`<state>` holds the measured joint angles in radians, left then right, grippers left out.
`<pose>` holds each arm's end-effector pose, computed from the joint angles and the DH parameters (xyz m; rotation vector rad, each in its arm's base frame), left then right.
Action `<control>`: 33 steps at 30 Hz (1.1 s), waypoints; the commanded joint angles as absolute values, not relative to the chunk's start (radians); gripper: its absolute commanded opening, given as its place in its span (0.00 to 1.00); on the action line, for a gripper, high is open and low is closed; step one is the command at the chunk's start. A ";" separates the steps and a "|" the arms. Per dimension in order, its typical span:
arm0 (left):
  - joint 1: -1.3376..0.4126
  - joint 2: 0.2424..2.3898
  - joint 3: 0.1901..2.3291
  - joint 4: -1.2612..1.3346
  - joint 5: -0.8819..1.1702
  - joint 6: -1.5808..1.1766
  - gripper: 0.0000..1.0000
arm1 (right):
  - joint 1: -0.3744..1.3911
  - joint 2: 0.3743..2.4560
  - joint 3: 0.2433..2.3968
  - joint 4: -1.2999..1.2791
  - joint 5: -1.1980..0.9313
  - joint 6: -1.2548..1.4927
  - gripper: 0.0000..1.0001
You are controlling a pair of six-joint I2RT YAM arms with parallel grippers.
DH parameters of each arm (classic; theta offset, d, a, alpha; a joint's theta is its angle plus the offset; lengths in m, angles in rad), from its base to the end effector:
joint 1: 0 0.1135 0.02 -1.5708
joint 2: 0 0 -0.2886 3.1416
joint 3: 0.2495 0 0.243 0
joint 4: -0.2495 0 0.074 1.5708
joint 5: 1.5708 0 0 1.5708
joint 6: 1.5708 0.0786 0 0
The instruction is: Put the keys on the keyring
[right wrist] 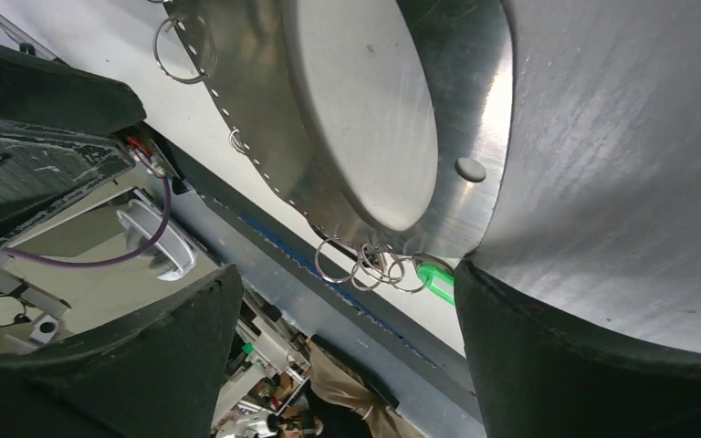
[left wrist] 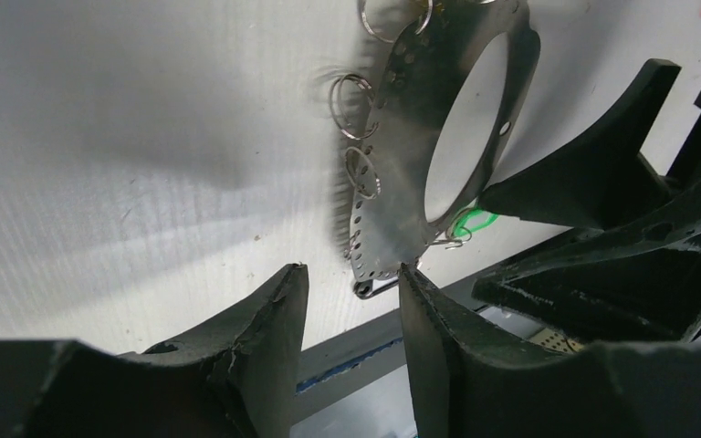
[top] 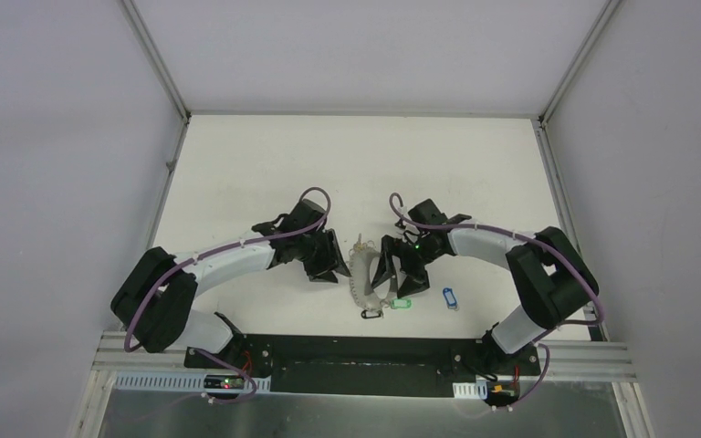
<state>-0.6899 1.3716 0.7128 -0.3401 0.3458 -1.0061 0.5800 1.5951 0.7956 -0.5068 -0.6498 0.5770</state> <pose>0.1881 -0.1898 0.1753 -0.3053 2.8482 -0.9613 0.1997 0.1877 0.1432 0.1310 -2.8291 -1.0037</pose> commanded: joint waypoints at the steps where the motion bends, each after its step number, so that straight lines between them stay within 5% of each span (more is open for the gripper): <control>1: -0.723 1.419 0.810 -0.370 0.325 -0.957 0.41 | 0.588 1.563 0.764 -0.441 -0.665 0.631 0.88; 16: -0.819 1.690 1.123 -0.685 0.118 -0.850 0.31 | 0.588 1.443 0.806 -0.619 -0.535 0.546 0.88; 33: -0.829 1.756 1.193 -0.706 0.087 -0.818 0.29 | 0.587 1.445 0.799 -0.621 -0.531 0.537 0.88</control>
